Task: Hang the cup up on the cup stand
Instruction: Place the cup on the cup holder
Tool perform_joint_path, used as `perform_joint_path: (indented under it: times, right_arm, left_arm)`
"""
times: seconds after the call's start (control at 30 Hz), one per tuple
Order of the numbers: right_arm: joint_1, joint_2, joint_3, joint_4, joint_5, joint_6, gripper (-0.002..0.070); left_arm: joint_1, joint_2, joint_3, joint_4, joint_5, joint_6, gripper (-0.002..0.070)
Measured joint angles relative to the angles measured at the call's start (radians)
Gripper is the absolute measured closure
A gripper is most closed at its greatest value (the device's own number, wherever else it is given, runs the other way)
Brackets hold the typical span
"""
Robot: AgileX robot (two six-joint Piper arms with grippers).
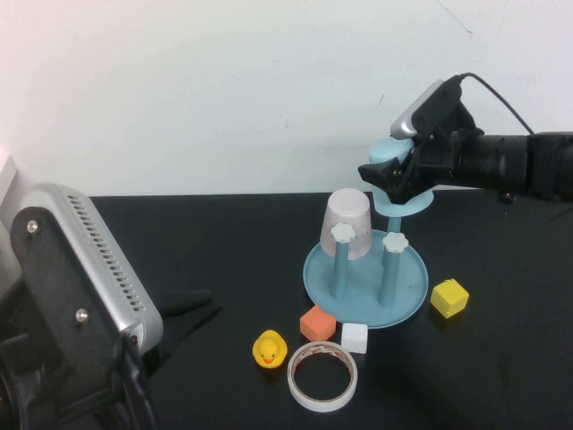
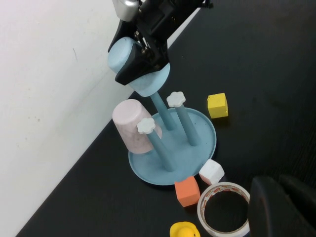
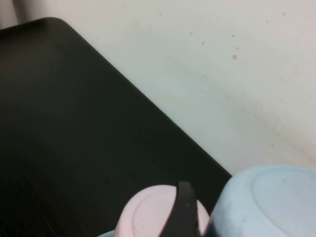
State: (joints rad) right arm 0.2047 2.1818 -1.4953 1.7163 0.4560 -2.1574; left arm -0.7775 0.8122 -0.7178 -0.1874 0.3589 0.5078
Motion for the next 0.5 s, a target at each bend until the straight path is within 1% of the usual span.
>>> perform_joint_path:
  times: [0.23,0.5]
  right_arm:
    - [0.0,0.0,0.0,0.0,0.0,0.043,0.0097]
    - [0.0,0.002,-0.002,0.0,0.0,0.048,0.0097]
  left_arm:
    - [0.0,0.0,0.0,0.0,0.0,-0.002,0.0675]
    - [0.0,0.0,0.0,0.0,0.0,-0.004,0.0675]
